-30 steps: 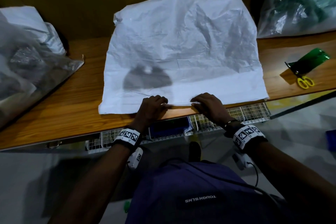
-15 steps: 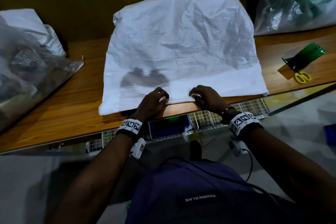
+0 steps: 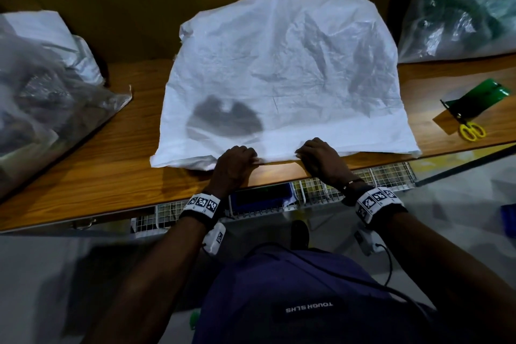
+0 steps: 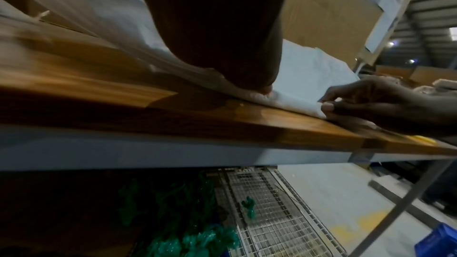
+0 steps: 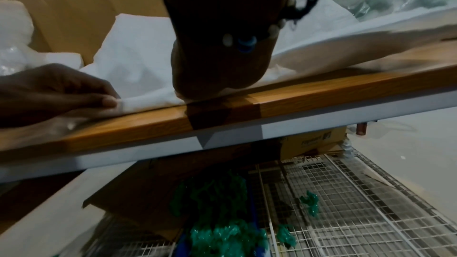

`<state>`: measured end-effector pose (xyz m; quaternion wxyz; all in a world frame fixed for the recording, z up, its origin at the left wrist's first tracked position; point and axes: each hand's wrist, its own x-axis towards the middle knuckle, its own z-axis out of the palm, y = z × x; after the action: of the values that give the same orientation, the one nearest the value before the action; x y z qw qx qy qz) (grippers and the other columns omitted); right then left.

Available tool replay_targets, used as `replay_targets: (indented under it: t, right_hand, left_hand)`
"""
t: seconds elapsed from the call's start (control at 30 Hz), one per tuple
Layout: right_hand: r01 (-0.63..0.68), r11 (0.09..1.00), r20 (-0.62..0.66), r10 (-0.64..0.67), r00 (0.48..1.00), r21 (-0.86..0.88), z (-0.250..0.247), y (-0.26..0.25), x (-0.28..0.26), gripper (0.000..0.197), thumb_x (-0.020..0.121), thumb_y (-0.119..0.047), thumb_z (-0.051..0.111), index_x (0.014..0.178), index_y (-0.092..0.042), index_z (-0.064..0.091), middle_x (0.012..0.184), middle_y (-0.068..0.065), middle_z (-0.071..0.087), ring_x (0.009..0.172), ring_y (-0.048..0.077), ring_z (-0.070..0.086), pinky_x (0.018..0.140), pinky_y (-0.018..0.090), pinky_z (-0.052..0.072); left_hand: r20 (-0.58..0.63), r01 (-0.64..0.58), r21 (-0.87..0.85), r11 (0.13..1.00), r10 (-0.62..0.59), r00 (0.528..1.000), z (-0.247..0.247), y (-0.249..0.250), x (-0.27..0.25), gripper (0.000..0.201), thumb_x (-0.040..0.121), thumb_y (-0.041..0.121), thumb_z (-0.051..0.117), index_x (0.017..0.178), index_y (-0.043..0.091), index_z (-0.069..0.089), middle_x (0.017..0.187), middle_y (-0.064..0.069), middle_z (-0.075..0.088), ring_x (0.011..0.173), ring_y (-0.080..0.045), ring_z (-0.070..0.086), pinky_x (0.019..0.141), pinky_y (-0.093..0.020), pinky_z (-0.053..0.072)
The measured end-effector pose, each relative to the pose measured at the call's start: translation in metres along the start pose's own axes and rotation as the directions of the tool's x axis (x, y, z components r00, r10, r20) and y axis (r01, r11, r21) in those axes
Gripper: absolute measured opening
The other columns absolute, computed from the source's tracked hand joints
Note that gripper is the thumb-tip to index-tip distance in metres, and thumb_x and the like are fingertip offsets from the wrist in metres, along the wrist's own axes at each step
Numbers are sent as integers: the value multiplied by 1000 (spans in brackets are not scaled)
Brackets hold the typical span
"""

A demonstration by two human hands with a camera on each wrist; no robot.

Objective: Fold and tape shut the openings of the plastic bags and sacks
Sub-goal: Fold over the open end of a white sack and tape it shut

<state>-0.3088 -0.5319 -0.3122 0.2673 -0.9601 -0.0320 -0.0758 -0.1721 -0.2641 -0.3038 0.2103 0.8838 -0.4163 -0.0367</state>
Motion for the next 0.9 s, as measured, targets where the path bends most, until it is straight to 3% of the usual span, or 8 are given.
replay_targets:
  t: [0.1,0.2,0.33,0.4,0.57,0.7,0.8,0.9]
  right_hand:
    - [-46,995,20,45,999,85,-5,3,6,21,105,-27,63,110,-11,75,104,4,73,96,25,64,77,38,50]
    - [-34,997,-3,34,999,64,-7,4,9,21,103,-29,66,120,-18,74,105,2,71,94,22,63,77,37,50]
    - [32,999,-81,-35,996,-35,6,-10,16,22,96,-9,70,117,-15,73,131,7,59,104,25,58,82,38,49]
    - [80,997,-45,-79,996,13,19,-24,23,21,98,-14,68,117,-18,75,123,4,63,105,24,57,81,41,47]
    - [8,987,-127,13,992,160,38,-37,27,12,100,-25,71,105,-19,81,105,-2,71,96,19,59,78,44,49]
    - [1,983,-114,20,993,182,38,-31,25,15,96,-33,77,105,-21,81,106,-4,71,98,17,59,78,42,49]
    - [-22,986,-107,40,993,165,40,-32,27,22,90,-44,81,101,-25,79,106,-8,70,99,15,59,81,42,49]
    - [-49,993,-118,62,991,109,44,-36,30,24,90,-51,79,95,-28,76,103,-12,67,96,17,59,78,46,49]
  left_hand:
    - [17,92,-123,988,-91,996,-5,-3,4,25,93,35,76,106,16,65,88,-4,75,82,-28,69,64,-31,42]
    - [12,104,-190,976,-104,995,-8,-4,10,21,91,33,76,95,19,60,89,5,61,78,-18,61,62,-32,38]
    - [-44,197,-157,968,-206,977,-6,3,9,25,88,33,79,85,19,58,84,6,55,76,-16,56,58,-31,38]
    - [-65,207,-150,967,-219,974,-3,6,6,25,88,34,79,85,20,58,85,6,54,82,-16,54,58,-31,37]
    - [-32,-21,-79,997,18,999,-12,-22,-12,21,90,37,68,99,18,70,95,-2,65,90,-29,61,71,-38,44]
    - [-81,-224,249,942,251,965,-41,-68,-47,33,95,38,60,116,18,75,113,-9,72,101,-32,67,86,-42,51]
    - [-124,-190,372,909,252,960,-70,-98,-72,41,100,38,66,135,17,68,138,-12,61,123,-34,56,101,-52,44]
    - [-106,-194,272,942,230,967,-84,-111,-82,43,94,28,78,133,13,68,133,-14,62,115,-35,57,92,-49,47]
